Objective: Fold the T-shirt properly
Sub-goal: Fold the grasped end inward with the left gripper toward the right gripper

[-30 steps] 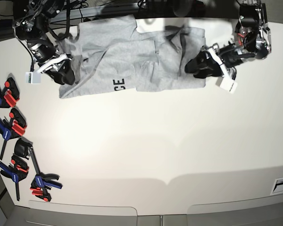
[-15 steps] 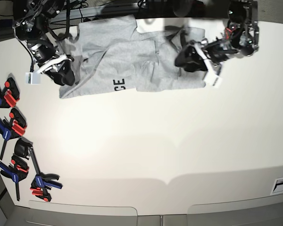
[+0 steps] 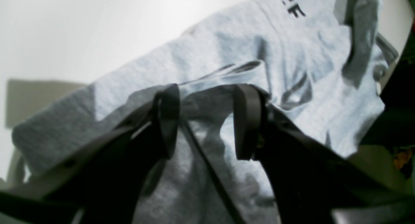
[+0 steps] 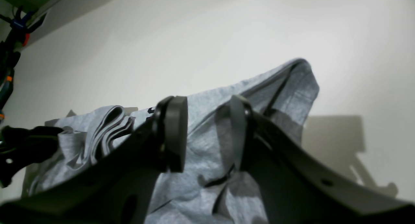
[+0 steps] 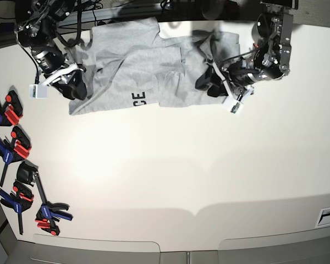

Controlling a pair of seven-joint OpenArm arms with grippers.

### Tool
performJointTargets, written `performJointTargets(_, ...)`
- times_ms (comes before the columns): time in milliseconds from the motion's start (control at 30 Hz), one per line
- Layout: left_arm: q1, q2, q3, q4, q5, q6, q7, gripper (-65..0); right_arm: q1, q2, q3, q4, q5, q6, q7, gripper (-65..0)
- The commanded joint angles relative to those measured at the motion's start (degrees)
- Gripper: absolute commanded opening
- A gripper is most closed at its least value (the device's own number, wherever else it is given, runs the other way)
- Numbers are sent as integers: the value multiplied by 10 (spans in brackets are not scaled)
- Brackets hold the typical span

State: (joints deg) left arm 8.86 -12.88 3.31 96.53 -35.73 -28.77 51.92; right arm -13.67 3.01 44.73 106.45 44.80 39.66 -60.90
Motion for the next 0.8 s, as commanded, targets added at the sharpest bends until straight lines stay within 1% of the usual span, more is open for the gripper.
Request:
performJointTargets(0, -6, -2, -2, 0, -8, -3, -11, -405, 3, 6, 1, 7, 12, 3, 14, -444)
performJointTargets(167, -6, -2, -2, -43, -12, -8, -23, -405, 3, 6, 1, 7, 12, 3, 14, -444)
performJointTargets(233, -6, -2, -2, -46, -28, -13, -17, -405, 3, 6, 1, 7, 12, 3, 14, -444)
performJointTargets(300, -7, -2, -2, -46, -57, -16, -9, -405, 3, 6, 1, 7, 12, 3, 14, -444)
performJointTargets(333, -6, -2, -2, -46, -70, -21, -8, -415, 3, 6, 1, 7, 12, 3, 14, -444)
performJointTargets(367, -6, -2, -2, -46, -81, -29, -5, -442, 3, 6, 1, 7, 12, 3, 14, -444)
performJointTargets(400, -6, -2, -2, -46, -90, -33, -2, -484, 3, 6, 1, 7, 12, 3, 14, -444)
performJointTargets(500, -6, -2, -2, -46, -101, -43, 2, -645, 3, 6, 1, 7, 12, 3, 14, -444)
performJointTargets(567, -6, -2, -2, -46, -112, -43, 6, -650, 3, 6, 1, 7, 12, 3, 14, -444)
performJointTargets(633, -6, -2, -2, -46, -139, -49, 20, -650, 3, 6, 1, 7, 12, 3, 14, -444)
performJointTargets(767, -4, -1, -2, -45, -225, -110, 80, -650, 3, 6, 1, 7, 12, 3, 14, -444)
